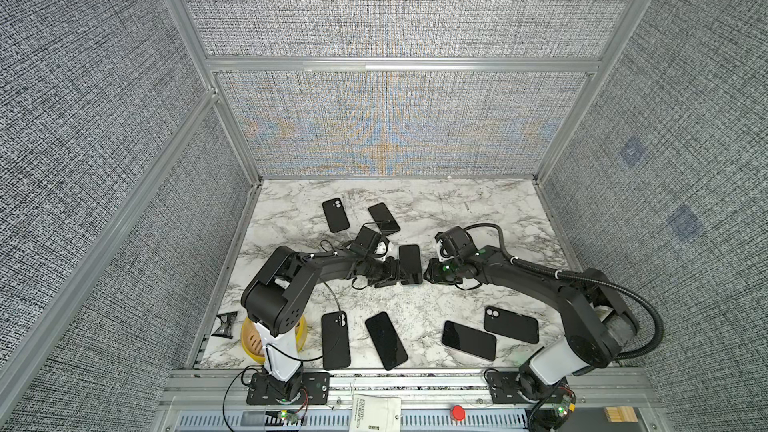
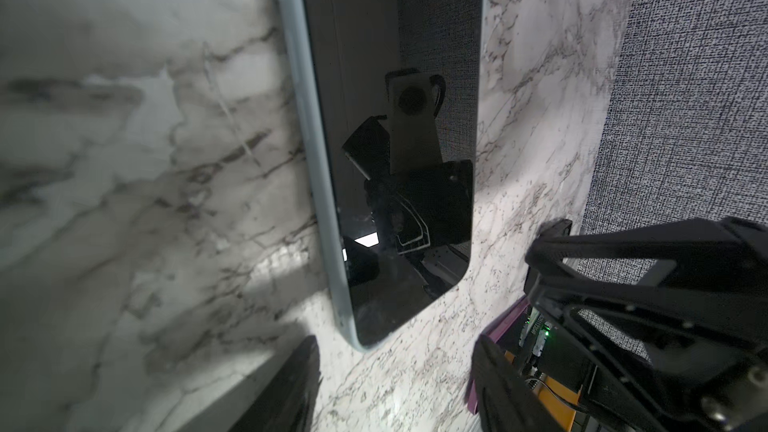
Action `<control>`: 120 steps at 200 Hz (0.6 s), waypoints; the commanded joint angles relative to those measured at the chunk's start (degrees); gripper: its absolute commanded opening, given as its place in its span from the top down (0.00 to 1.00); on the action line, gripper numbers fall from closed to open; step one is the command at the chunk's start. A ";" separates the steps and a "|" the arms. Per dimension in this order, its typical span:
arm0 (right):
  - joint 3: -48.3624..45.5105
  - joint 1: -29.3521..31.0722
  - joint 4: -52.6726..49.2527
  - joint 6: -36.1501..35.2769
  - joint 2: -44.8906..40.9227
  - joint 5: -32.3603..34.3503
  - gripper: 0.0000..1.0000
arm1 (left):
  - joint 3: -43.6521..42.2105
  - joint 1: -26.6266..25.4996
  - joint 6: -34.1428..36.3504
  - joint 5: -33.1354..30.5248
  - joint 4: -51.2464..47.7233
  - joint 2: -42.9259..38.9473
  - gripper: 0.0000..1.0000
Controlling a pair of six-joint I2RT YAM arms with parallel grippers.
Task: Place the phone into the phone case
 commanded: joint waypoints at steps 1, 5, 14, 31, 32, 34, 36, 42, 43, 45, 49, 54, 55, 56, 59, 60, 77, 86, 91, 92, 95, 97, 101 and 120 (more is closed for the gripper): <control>-0.09 0.12 1.17 0.67 0.36 -0.51 0.71 | 1.15 0.05 1.11 0.66 -1.34 1.17 0.41; -0.09 0.12 1.23 0.66 0.43 -0.58 0.71 | 1.33 0.07 1.11 0.76 -1.49 1.41 0.41; -0.09 0.12 1.26 0.58 0.45 -0.67 0.71 | 1.66 0.05 1.32 0.80 -1.92 1.67 0.42; 0.00 0.12 1.50 0.54 0.62 -0.83 0.71 | 2.18 0.04 1.63 0.80 -2.63 2.11 0.43; 0.00 0.12 1.51 0.56 0.62 -0.85 0.71 | 2.25 0.05 1.63 0.80 -2.66 2.16 0.43; -0.02 0.12 1.52 0.58 0.65 -0.86 0.71 | 2.26 0.05 1.63 0.80 -2.68 2.20 0.43; 0.00 0.10 1.52 0.58 0.74 -0.91 0.71 | 2.30 0.05 1.63 0.80 -2.68 2.28 0.43; 0.12 0.12 1.60 0.52 0.88 -1.03 0.71 | 2.44 -0.03 1.55 0.93 -2.68 2.45 0.44; 0.15 0.12 1.61 0.55 0.88 -1.08 0.71 | 2.47 0.01 1.55 0.96 -2.68 2.47 0.44; 0.17 0.10 1.61 0.57 0.93 -1.05 0.71 | 2.49 0.04 1.55 0.97 -2.68 2.54 0.44; 0.18 0.12 1.74 0.58 0.96 -1.13 0.71 | 2.58 -0.04 1.50 1.04 -2.60 2.64 0.45; 0.22 0.12 1.82 0.58 1.07 -1.26 0.71 | 2.71 -0.10 1.46 1.11 -2.53 2.82 0.45; 0.20 0.12 1.85 0.58 1.11 -1.29 0.71 | 2.73 -0.07 1.46 1.13 -2.52 2.87 0.45; 0.19 0.12 1.90 0.58 1.13 -1.30 0.71 | 2.75 -0.06 1.46 1.14 -2.51 2.90 0.45; 0.16 0.12 1.88 0.52 1.14 -1.31 0.71 | 2.83 -0.13 1.46 1.22 -2.44 2.92 0.46; 0.17 0.08 1.88 0.55 1.15 -1.31 0.71 | 2.84 -0.13 1.46 1.23 -2.43 2.92 0.46; 0.08 0.13 2.05 0.55 1.33 -1.40 0.72 | 3.01 -0.30 1.46 1.37 -2.33 3.34 0.47; -0.08 0.13 2.18 0.56 1.31 -1.41 0.72 | 3.02 -0.51 1.44 1.42 -2.18 3.36 0.47; -0.15 0.08 2.29 0.59 1.35 -1.42 0.72 | 3.01 -0.60 1.46 1.42 -2.12 3.37 0.48; -0.16 0.06 2.30 0.63 1.38 -1.41 0.72 | 2.97 -0.63 1.46 1.46 -2.09 3.36 0.48; -0.17 0.17 2.31 0.66 1.38 -1.42 0.72 | 2.94 -0.58 1.46 1.49 -2.07 3.36 0.48; -0.33 0.20 2.31 0.67 1.38 -1.45 0.72 | 2.96 -0.61 1.46 1.50 -2.07 3.36 0.48; -0.40 0.13 2.33 0.67 1.41 -1.42 0.72 | 2.95 -0.65 1.55 1.51 -2.09 3.36 0.48; -0.65 0.23 2.49 0.77 1.36 -1.38 0.73 | 3.28 -1.01 2.14 1.61 -2.74 3.45 0.50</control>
